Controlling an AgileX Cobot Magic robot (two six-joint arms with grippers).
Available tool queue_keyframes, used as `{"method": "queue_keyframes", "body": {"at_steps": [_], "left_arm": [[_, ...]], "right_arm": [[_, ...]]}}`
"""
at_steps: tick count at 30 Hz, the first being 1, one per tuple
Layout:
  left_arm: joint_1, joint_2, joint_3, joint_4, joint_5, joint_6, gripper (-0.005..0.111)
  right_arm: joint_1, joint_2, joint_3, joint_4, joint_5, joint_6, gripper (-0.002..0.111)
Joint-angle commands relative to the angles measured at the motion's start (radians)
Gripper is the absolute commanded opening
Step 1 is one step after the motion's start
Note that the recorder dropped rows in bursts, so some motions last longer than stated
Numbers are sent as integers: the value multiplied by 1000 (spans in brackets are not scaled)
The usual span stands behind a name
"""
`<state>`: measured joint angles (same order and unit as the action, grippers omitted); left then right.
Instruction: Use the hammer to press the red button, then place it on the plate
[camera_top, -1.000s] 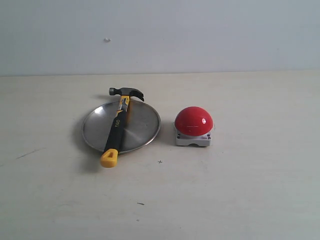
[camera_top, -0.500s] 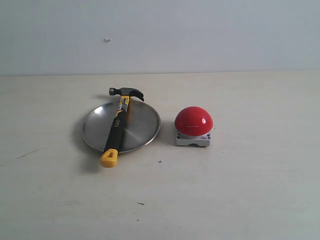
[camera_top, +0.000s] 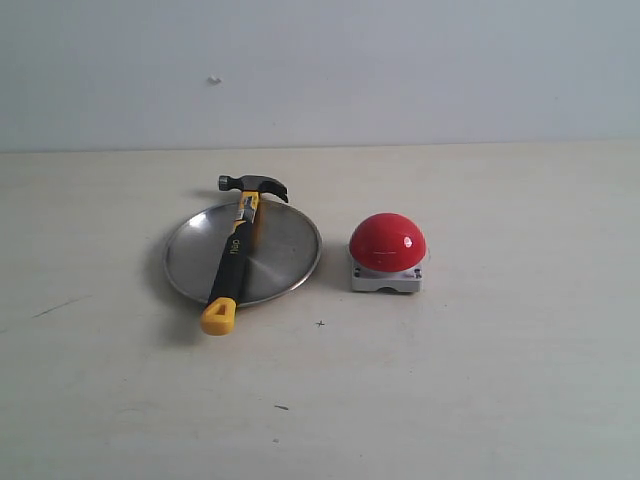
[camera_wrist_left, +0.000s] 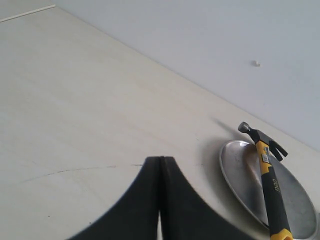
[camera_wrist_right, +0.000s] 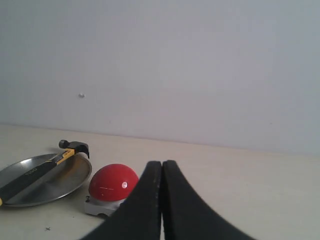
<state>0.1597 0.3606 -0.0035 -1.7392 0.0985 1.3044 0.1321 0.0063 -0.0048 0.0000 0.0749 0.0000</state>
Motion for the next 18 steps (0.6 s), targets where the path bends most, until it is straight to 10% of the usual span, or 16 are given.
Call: {"method": "queue_keyframes", "body": {"at_steps": [1,18], "left_arm": [[-2,-5,3,-5,1,2,0],[-2,-5,3,-5,1,2,0]], "right_arm": [[-7,-6,5,-93,10,115,0],[-7,-6,5,-130,10,191,0]]}}
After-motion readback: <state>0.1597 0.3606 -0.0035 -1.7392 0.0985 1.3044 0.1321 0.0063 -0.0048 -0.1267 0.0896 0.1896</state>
